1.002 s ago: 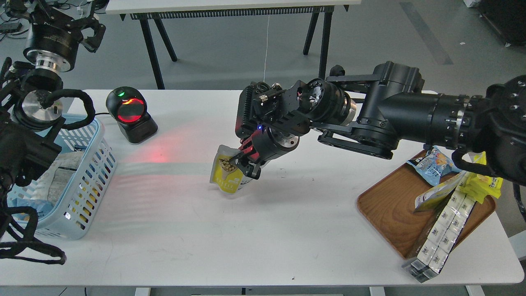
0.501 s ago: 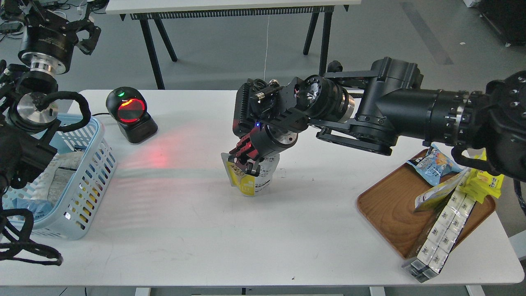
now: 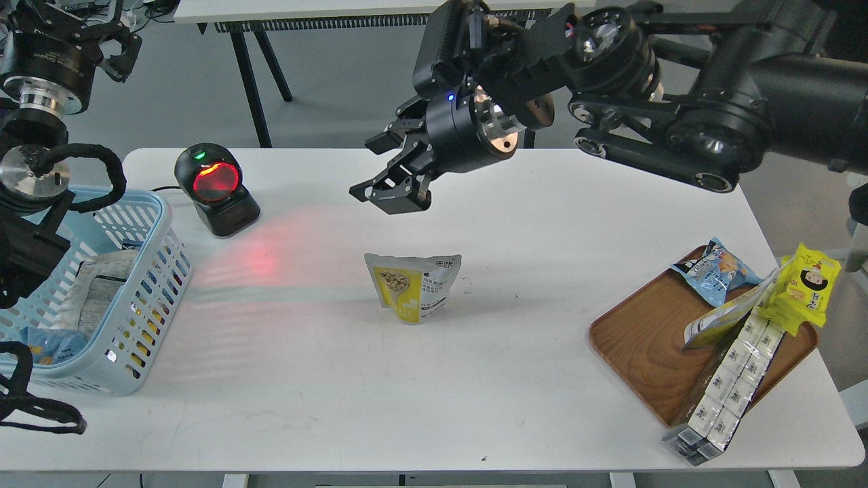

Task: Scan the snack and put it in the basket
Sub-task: 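Open the right gripper and withdraw it away from the packet, then reach the left gripper to the standing packet and grasp it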

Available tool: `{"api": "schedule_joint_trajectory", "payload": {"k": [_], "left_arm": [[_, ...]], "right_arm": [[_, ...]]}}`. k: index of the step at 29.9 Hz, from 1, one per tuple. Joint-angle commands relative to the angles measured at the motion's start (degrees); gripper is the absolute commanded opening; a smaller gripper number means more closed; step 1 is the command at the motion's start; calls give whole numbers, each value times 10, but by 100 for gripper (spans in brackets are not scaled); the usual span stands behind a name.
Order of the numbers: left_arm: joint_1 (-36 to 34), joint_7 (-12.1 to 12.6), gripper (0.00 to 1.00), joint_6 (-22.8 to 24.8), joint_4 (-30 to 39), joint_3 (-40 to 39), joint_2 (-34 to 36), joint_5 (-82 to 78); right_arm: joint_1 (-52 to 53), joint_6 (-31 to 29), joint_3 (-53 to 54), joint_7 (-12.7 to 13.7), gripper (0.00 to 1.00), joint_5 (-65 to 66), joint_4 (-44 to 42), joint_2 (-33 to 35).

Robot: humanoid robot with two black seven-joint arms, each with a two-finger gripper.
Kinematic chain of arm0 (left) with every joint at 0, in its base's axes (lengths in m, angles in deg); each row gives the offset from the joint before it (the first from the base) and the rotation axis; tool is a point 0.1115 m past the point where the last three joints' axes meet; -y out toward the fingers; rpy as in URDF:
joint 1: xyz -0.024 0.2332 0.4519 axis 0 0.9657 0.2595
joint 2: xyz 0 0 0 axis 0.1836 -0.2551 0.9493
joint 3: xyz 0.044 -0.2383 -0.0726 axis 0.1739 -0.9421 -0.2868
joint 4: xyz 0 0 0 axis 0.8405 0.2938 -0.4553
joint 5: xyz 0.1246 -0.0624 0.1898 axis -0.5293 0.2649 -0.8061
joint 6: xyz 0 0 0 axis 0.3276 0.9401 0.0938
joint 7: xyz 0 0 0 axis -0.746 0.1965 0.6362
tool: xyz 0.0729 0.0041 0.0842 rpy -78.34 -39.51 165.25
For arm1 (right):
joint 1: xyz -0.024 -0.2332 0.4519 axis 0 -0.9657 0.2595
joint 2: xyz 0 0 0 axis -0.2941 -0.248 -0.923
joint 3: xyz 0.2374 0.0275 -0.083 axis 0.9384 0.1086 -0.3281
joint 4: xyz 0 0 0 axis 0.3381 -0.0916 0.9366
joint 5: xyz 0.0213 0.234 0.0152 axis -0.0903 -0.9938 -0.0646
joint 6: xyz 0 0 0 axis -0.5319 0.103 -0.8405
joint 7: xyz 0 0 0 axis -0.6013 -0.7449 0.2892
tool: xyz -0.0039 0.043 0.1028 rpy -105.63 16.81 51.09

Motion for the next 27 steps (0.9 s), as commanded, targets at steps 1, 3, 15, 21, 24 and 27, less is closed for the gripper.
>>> {"api": "schedule_joint_trajectory", "payload": {"k": [1,3,15,21,24,27], "left_arm": [[-10,5,99,0,0,20,16,-47],[-24,6,99,0,4,37,24,-81],[-104,16,98,0,173,62,103,-355],[-136,15,98,0,285,62,102,-528],[-140,13,95,0,357,61,101,-623],[-137,9,93,0,424,62,83,-730]], "right_arm": [[-49,6,59,0,99,-64,-4,63],[-79,5,99,0,99,-101,-4,95],[-239,-2,228,0,99,-387,-100,153],[-253,-9,236,0,99,-549,-205,150],[-270,-26,235,0,99,-669,-253,147],[-283,-37,237,0,99,-750,-307,125]]}}
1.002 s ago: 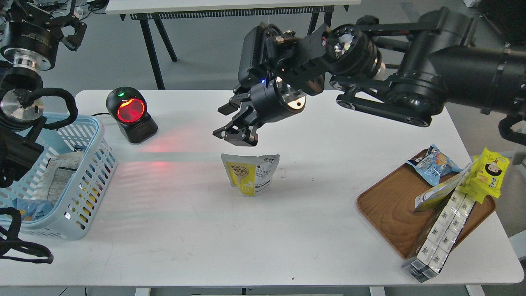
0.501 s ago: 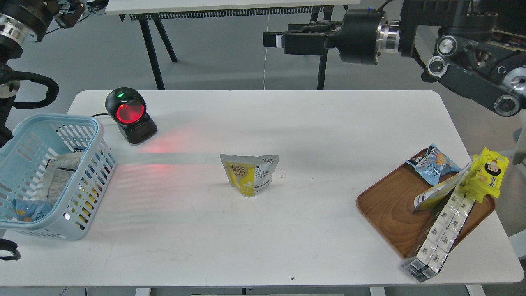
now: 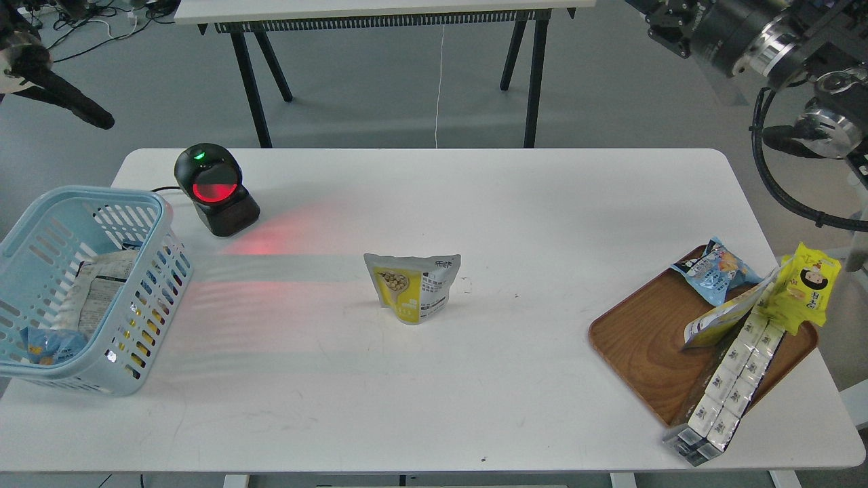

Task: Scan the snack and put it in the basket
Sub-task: 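Reach the left gripper to the standing packet and grasp it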

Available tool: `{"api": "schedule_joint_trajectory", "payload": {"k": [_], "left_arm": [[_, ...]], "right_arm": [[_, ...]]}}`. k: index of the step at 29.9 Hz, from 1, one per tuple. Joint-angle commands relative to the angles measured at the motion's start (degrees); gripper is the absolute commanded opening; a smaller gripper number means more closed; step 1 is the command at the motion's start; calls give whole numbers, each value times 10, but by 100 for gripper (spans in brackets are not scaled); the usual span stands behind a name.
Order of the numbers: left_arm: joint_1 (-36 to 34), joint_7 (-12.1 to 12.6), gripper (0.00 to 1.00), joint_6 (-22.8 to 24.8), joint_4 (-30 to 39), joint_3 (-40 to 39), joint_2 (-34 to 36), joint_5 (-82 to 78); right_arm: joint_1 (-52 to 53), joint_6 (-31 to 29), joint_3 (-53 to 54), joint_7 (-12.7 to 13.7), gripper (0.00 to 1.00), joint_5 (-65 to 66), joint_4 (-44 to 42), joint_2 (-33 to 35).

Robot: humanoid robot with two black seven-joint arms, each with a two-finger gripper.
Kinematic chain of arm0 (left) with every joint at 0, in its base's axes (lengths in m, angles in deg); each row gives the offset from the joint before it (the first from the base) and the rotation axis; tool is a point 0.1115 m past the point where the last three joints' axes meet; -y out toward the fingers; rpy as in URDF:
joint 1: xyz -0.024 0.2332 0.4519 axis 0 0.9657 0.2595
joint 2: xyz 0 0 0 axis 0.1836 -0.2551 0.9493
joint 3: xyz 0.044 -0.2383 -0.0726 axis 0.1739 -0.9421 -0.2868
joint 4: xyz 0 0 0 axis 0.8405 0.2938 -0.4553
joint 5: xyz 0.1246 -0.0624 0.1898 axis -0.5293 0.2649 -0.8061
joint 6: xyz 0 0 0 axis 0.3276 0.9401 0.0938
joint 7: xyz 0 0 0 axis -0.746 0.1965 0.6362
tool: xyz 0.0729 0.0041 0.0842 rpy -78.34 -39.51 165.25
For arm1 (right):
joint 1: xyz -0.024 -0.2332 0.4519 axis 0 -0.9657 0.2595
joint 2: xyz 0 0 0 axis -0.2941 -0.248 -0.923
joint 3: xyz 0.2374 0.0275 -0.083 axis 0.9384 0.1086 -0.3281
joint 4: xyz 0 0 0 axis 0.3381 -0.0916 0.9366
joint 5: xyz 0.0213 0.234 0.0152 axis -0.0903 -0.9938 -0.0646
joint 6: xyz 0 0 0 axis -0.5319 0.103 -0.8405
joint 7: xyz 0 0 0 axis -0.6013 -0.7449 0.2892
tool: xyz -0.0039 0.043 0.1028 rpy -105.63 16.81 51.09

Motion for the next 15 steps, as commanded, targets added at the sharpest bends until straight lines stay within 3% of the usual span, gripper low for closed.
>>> {"api": "schedule_joint_trajectory", "payload": {"k": [1,8,15], "left_arm": [[6,-5,93,0,83,2,-18,-133],[34,-20,93,0,183,66,-45,-399],[57,-19,93,0,226,136,-83,-607]], "right_arm": [[-17,-15,3,0,99,-101,-67,-24],[-67,-84,27,0,99,-366,-143,-53],[-117,-84,104,0,99,-406,-187,-114]]}}
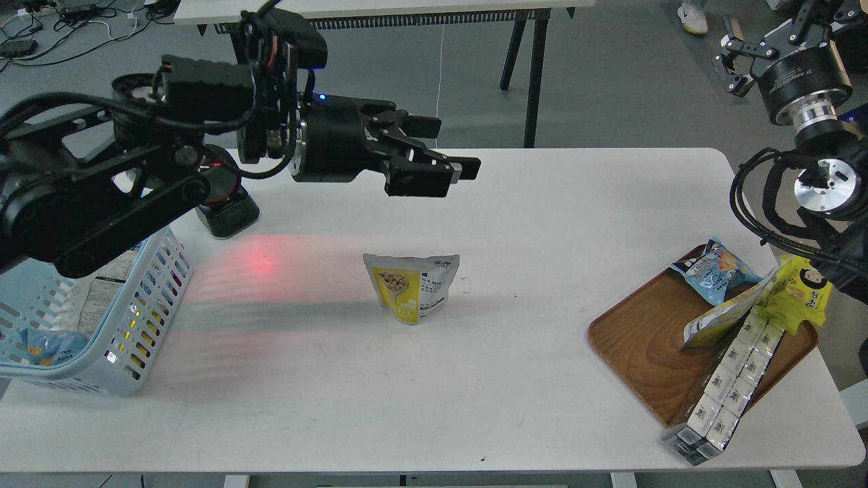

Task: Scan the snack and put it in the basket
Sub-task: 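Reach the left gripper to the standing packet and grasp it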

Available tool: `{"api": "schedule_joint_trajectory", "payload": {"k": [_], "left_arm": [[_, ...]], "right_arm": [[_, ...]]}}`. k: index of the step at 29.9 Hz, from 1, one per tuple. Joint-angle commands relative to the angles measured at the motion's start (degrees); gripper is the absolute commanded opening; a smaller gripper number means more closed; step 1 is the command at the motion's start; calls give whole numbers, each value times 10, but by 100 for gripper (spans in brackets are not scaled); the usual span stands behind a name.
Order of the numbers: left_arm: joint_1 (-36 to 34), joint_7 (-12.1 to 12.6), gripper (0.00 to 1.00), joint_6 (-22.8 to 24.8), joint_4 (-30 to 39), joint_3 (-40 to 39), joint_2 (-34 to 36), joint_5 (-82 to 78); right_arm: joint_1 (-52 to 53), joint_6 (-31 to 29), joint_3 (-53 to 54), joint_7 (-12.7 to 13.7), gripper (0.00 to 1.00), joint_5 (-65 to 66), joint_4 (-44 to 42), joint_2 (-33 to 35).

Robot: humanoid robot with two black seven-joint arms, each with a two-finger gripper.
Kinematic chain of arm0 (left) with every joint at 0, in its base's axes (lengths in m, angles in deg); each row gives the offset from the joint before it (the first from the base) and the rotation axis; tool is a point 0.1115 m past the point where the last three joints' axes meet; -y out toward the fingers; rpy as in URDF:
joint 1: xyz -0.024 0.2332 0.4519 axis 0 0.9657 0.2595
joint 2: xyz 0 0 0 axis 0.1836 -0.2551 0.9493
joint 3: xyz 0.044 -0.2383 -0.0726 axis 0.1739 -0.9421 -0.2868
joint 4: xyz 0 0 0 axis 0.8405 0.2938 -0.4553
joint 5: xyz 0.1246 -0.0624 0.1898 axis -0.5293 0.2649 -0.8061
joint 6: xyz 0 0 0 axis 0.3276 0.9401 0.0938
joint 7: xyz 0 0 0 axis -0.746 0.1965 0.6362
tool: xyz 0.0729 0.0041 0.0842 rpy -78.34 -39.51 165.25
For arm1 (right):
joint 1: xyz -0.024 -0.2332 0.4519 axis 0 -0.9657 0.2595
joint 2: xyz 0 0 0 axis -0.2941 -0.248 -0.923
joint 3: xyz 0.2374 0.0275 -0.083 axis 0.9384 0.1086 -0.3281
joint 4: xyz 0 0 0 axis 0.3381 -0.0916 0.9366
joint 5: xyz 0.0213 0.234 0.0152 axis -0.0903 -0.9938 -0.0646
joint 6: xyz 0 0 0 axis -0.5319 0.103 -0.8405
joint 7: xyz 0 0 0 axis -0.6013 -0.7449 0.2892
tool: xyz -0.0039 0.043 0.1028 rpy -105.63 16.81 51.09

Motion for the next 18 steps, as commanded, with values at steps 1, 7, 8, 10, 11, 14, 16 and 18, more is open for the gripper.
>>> {"api": "schedule_joint_trajectory", "payload": {"k": [1,7,8,10,11,14,16,18], "left_arm": [[18,-1,93,0,4,39,-32,-127],[76,-1,90,0,-21,62,-41,-205],[82,-1,89,0,-33,63,-50,-205],[88,-2,86,0,-50,64,-68,-205],[88,-2,84,0,-58,66,-70,-205],[90,-2,77,0,-72,78,-71,-205],[92,-2,70,0,-73,87,-70,-205],[92,-1,61,0,-76,87,-72,-205]], "right_arm": [[-19,0,33,0,99,-4,-13,-32],[-18,0,37,0,99,-4,-8,-36],[-17,0,36,0,99,-4,-8,-36],[-16,0,37,0,99,-4,-7,-36],[-16,0,36,0,99,-4,-7,-36],[-17,0,36,0,99,-4,-8,-36],[-17,0,37,0,99,-4,-8,-36],[-17,0,36,0,99,-4,-8,-36]]}}
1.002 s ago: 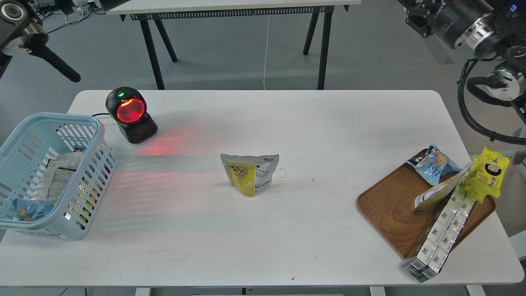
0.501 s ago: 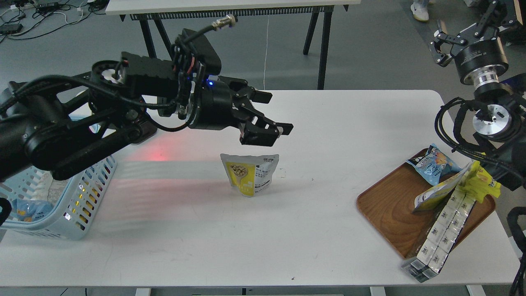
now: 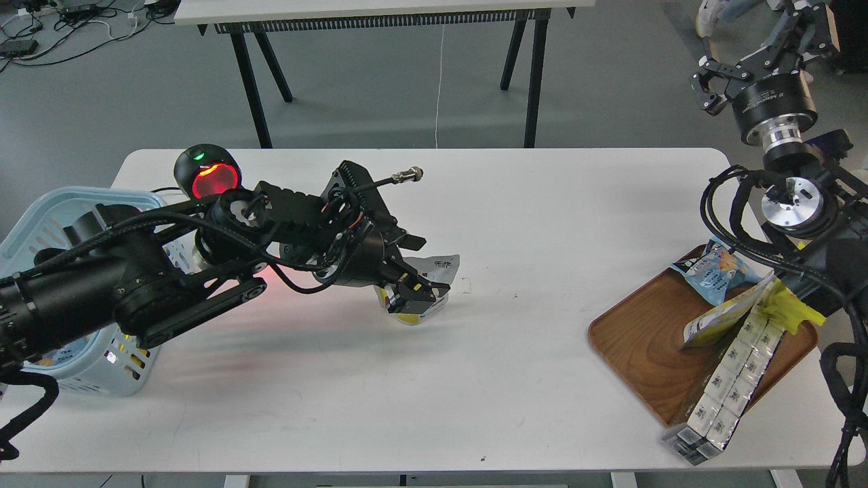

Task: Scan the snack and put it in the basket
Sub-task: 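Reach the left gripper to the standing packet and grasp it, then lift the packet with the left gripper and hold it before the scanner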

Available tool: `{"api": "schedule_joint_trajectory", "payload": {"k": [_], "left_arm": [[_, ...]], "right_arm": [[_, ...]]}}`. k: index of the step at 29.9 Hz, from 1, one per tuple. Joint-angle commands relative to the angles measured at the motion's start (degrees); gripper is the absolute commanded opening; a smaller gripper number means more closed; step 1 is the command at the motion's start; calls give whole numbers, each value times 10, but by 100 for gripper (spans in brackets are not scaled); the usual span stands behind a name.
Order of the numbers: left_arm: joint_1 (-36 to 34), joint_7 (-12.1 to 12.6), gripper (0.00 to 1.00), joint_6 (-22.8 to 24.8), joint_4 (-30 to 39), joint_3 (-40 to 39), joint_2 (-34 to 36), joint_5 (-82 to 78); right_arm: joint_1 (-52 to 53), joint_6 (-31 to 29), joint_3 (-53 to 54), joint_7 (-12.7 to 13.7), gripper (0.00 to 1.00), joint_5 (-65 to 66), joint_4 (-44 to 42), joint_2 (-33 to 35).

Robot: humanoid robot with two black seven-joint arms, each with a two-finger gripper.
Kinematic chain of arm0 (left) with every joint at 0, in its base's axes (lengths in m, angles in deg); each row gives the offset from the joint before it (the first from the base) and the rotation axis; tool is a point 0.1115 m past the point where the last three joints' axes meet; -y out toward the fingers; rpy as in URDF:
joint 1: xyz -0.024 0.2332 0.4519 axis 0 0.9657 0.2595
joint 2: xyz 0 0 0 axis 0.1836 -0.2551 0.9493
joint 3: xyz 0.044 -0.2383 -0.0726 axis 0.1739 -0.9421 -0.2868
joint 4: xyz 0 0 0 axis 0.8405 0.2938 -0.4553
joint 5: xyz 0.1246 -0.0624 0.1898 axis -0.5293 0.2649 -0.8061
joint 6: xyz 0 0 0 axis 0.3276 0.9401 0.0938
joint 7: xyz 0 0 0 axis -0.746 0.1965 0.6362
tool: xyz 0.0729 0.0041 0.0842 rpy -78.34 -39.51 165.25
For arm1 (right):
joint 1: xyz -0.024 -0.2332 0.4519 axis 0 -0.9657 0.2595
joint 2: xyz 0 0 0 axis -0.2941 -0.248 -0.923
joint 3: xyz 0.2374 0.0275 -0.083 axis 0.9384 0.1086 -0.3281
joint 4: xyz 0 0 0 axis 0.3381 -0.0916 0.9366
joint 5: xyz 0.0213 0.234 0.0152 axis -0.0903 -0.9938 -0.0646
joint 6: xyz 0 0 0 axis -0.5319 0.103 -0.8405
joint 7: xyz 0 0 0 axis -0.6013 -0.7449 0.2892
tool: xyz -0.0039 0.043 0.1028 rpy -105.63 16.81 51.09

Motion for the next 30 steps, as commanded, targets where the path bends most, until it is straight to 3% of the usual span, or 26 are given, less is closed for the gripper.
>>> {"api": "schedule_joint_trajectory", "payload": {"k": [1,6,13,15,24,30], "left_arm": [[1,1,54,0,-7,4,-2,0],[-1,1,25,0,-15,3,-5,0],[-4,-2,8,0,-15,2,-4,0],[-6,-14,1,0,-14,2,-2,0],[-9,-26,0,0,9,-8,27,0],[-11,-69,0,0,54,-49,86,0]], "right_arm": [[0,0,0,0,99,0,0,0],[-1,0,0,0,99,0,0,0],[-2,0,-1,0,99,0,0,1],[-2,0,-2,0,99,0,0,1],[0,0,-2,0,99,1,-2,4],[0,0,-2,0,99,1,-2,8]]}}
